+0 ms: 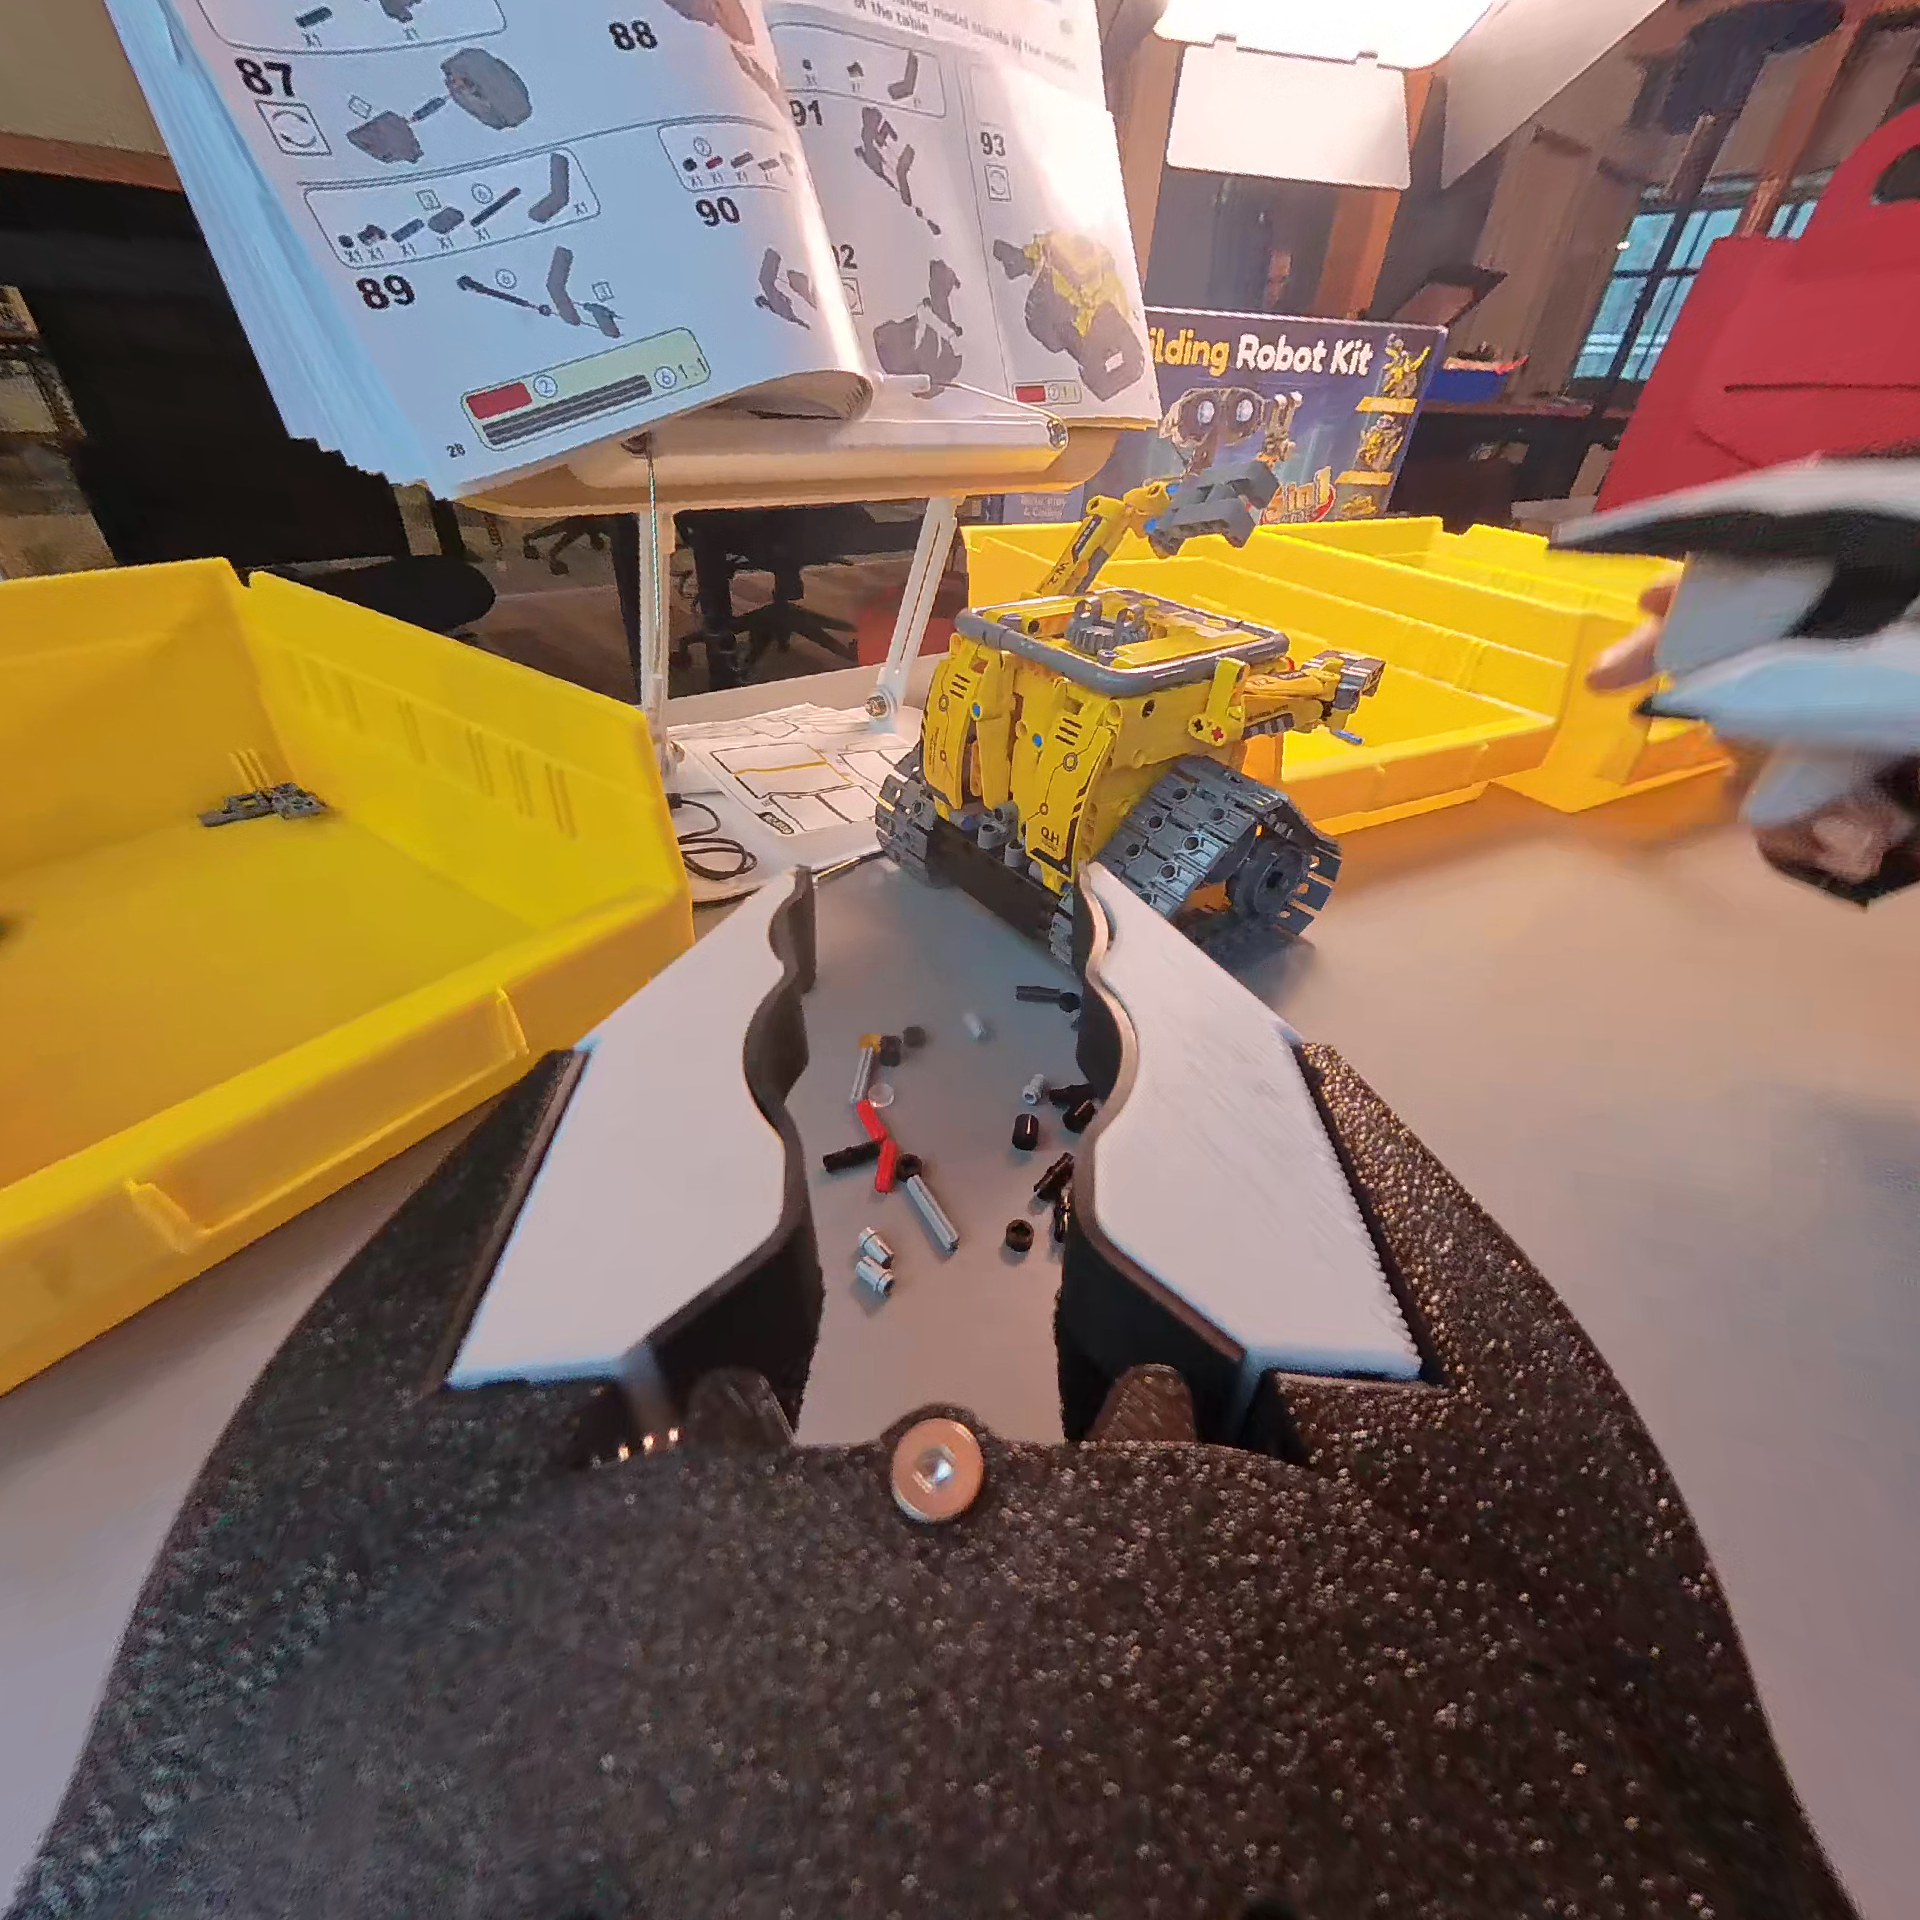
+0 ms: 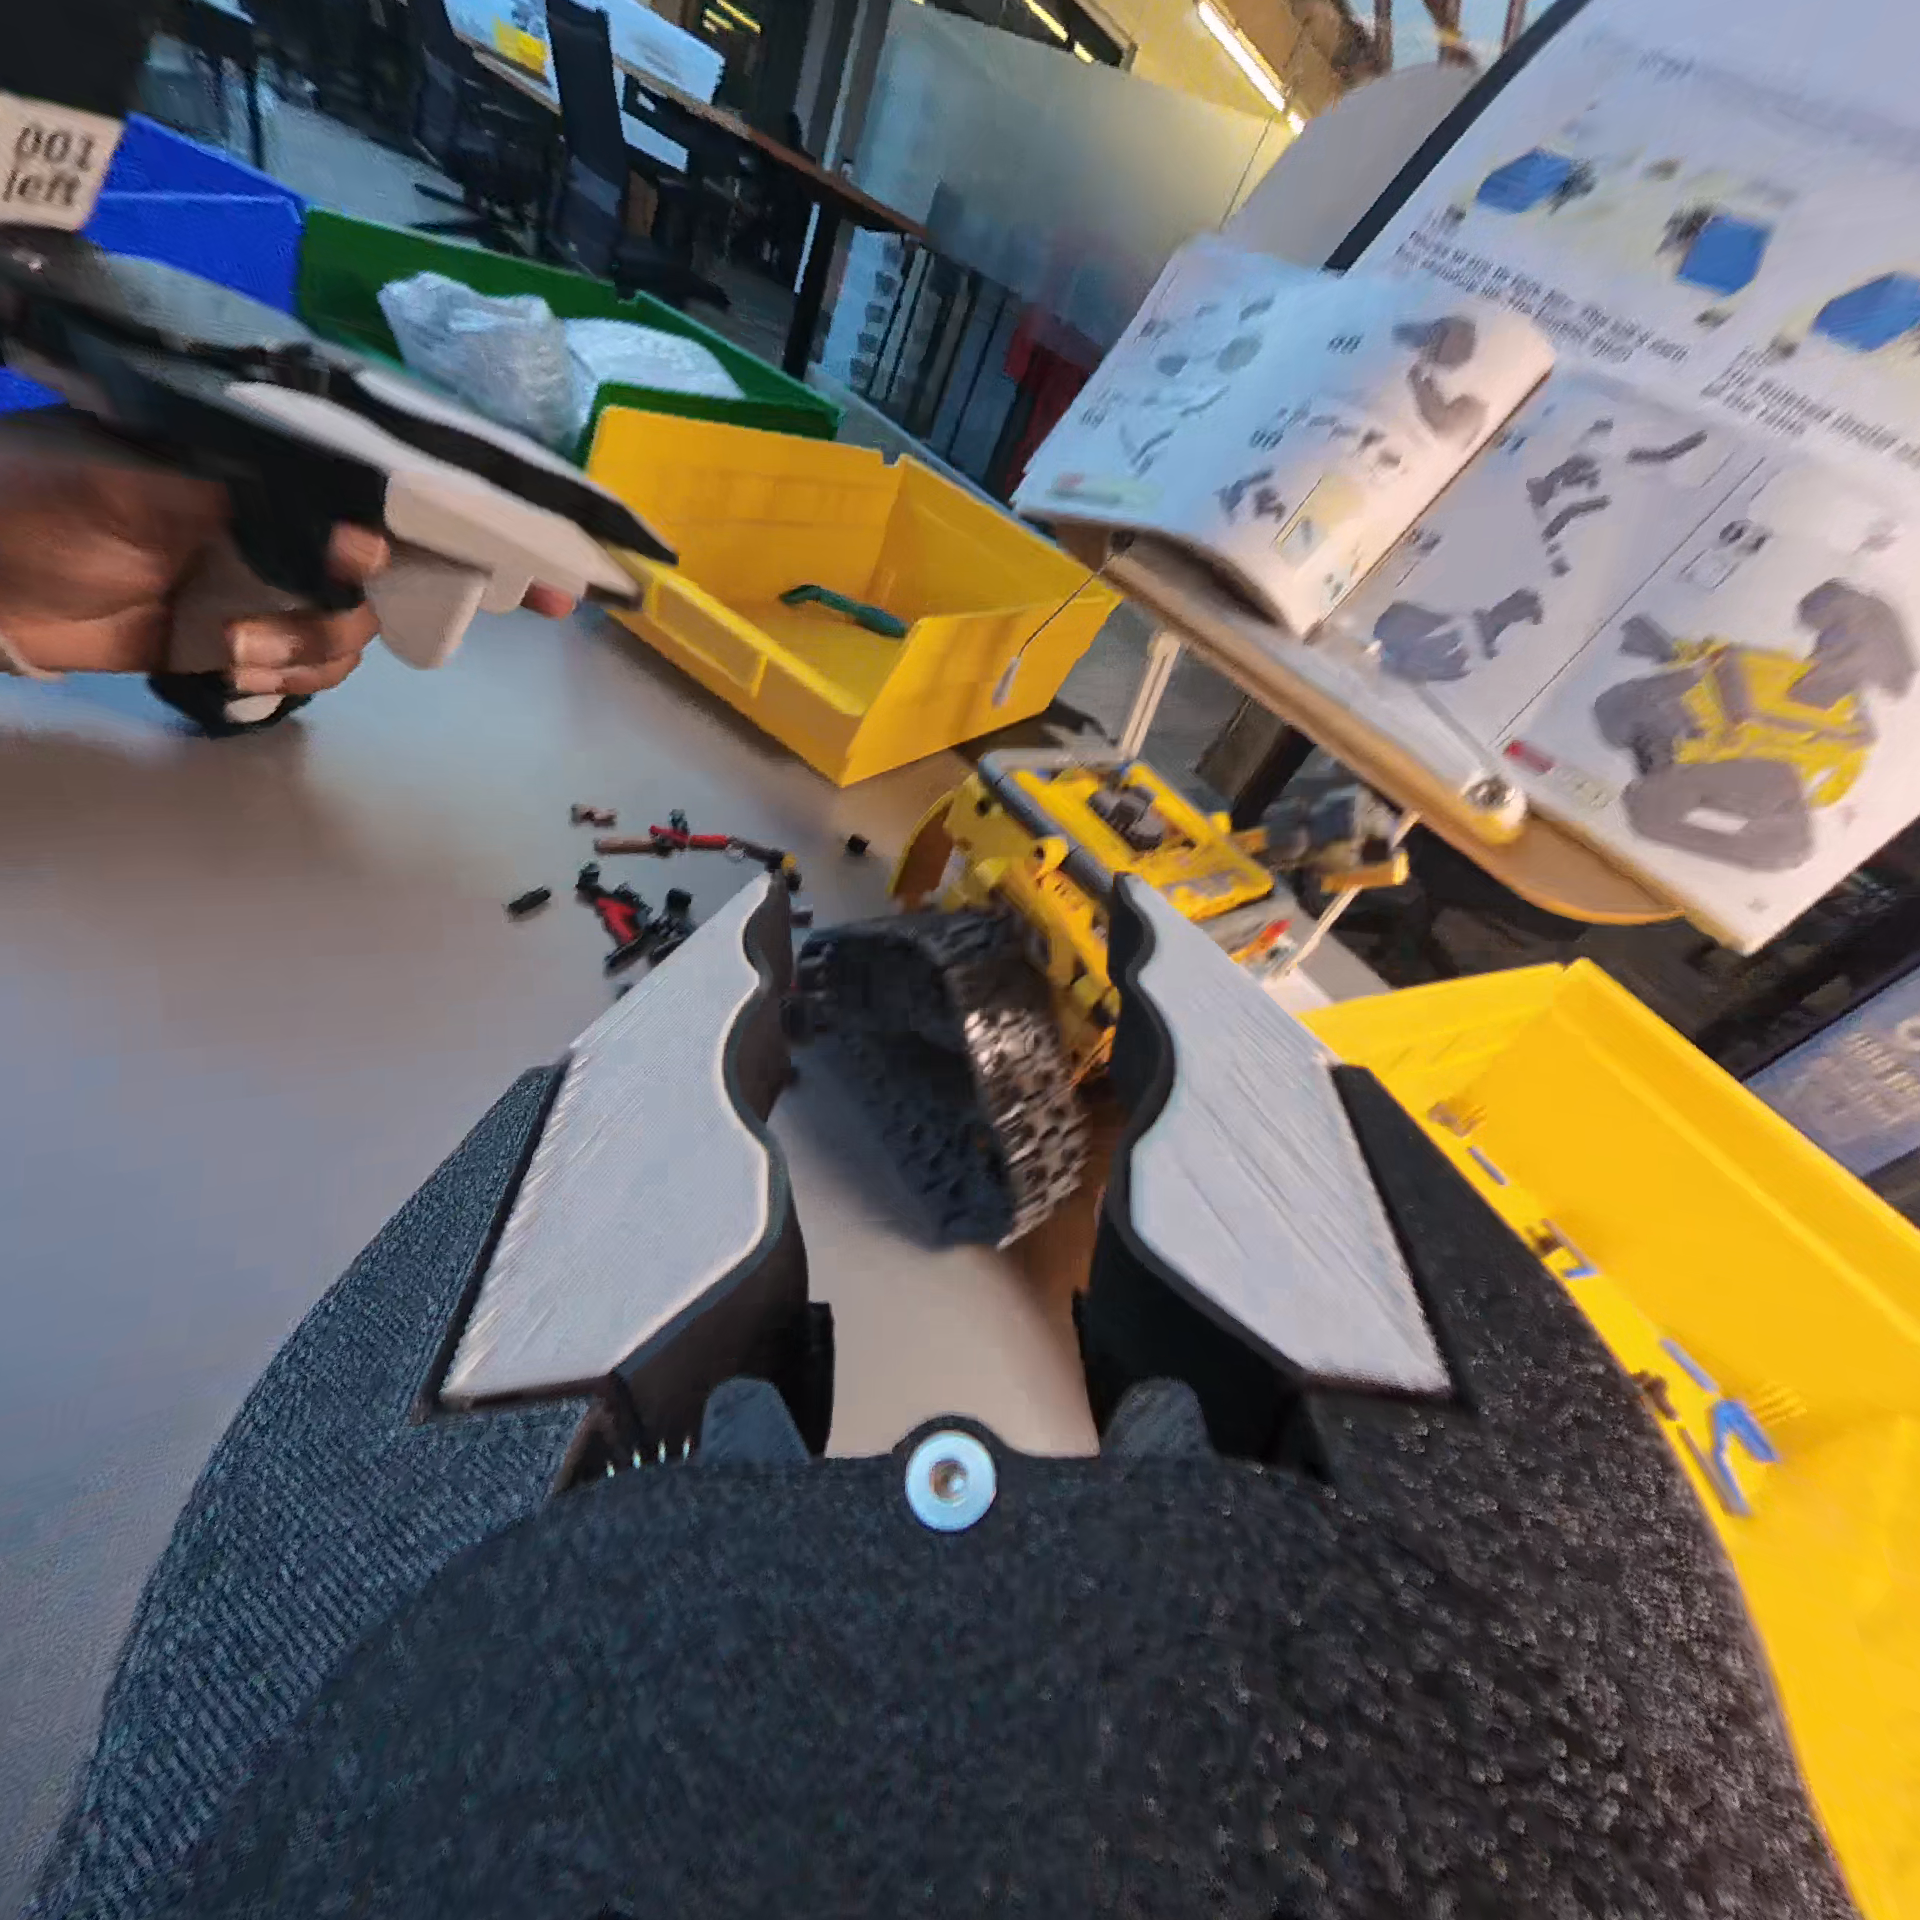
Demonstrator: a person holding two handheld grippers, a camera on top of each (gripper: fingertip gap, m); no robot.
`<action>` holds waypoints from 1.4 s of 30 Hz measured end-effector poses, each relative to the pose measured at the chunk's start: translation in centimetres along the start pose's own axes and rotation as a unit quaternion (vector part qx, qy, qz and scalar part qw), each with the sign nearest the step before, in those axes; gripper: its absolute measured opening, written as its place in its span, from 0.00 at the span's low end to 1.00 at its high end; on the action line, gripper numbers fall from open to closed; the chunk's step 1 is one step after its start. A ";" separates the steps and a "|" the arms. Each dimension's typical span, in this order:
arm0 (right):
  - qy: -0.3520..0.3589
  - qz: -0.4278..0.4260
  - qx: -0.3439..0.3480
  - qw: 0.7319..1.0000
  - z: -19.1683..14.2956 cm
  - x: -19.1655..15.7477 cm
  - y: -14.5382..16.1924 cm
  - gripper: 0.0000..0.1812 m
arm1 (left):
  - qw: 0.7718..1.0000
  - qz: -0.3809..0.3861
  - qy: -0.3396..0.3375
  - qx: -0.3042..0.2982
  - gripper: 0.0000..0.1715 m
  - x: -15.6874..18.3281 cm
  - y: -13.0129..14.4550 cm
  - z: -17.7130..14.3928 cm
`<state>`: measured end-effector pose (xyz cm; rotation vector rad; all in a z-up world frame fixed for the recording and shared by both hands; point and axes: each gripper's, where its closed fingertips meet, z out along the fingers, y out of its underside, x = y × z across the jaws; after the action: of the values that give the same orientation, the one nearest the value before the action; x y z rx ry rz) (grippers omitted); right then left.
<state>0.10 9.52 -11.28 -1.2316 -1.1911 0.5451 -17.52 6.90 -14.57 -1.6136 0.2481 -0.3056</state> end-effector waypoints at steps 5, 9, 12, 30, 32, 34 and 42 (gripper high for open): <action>0.028 0.019 -0.006 0.999 4.3 8.5 -6.0 0.20 | 1.000 0.022 0.000 -0.015 0.28 0.4 0.6 0.3; 0.012 -0.011 -0.095 0.995 11.0 13.7 -4.5 0.13 | 0.999 0.042 -0.003 -0.026 0.28 0.6 0.9 0.2; 0.004 -0.024 -0.130 0.991 15.5 15.5 -2.9 0.09 | 0.999 0.044 0.003 -0.027 0.27 0.8 0.8 0.3; -0.008 -0.022 -0.129 0.991 20.4 14.4 -6.2 0.29 | 0.996 0.065 0.037 -0.047 0.25 2.4 1.7 1.1; -0.015 -0.008 -0.137 0.990 21.1 13.4 -6.2 0.38 | 0.996 0.070 0.035 -0.048 0.25 2.4 1.7 1.0; 0.016 -0.021 -0.157 0.987 21.9 13.5 -5.7 0.41 | 0.996 0.071 0.035 -0.049 0.25 2.4 1.8 1.0; 0.113 -0.097 -0.167 0.975 22.3 16.2 -5.2 0.12 | 0.996 0.073 0.024 -0.045 0.24 2.0 1.6 0.8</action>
<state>-15.65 31.07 -2.67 -1.3981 -1.2219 0.0562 -15.34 6.82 -16.09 -1.6691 0.4197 -0.2245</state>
